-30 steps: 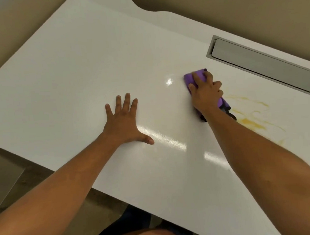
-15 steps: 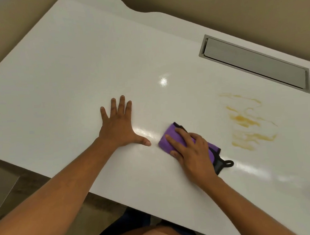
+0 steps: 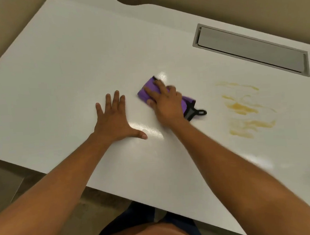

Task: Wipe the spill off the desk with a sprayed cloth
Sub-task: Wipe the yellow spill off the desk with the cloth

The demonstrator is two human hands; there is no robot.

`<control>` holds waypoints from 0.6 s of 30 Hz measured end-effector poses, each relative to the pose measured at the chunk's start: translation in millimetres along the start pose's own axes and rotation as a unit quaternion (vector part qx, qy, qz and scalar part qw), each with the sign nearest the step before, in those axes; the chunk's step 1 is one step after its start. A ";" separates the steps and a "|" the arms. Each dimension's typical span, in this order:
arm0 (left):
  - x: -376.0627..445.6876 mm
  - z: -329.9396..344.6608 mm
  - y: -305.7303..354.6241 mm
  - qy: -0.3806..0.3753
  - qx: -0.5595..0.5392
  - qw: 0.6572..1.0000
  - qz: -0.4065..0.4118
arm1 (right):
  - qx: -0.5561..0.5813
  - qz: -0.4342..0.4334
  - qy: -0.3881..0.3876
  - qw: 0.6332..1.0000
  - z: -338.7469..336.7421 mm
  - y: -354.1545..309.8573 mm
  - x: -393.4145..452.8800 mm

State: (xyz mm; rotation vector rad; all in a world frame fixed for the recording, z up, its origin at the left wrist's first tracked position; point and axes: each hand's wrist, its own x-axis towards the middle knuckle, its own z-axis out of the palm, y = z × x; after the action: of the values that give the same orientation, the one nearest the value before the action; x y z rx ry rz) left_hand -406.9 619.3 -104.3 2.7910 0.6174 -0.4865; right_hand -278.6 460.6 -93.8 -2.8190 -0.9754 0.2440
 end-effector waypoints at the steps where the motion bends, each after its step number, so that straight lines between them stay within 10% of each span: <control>1: -0.4 0.3 -0.6 0.000 -0.004 1.000 -0.001 | 0.008 -0.013 -0.007 1.000 4.1 -4.3 -21.7; 8: -1.2 -0.8 -3.1 -0.017 -0.014 1.000 0.004 | 0.012 0.011 -0.010 1.000 9.2 44.6 -136.2; 18: -4.6 -14.7 -13.5 -0.048 0.000 0.998 0.037 | 0.007 0.143 0.037 0.989 -20.1 57.6 97.6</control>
State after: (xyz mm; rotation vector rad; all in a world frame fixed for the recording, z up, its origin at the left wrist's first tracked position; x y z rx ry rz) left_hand -412.9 634.0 -91.2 2.7604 0.4913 -0.6001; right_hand -164.4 474.8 -95.4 -2.9238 -0.5500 0.1741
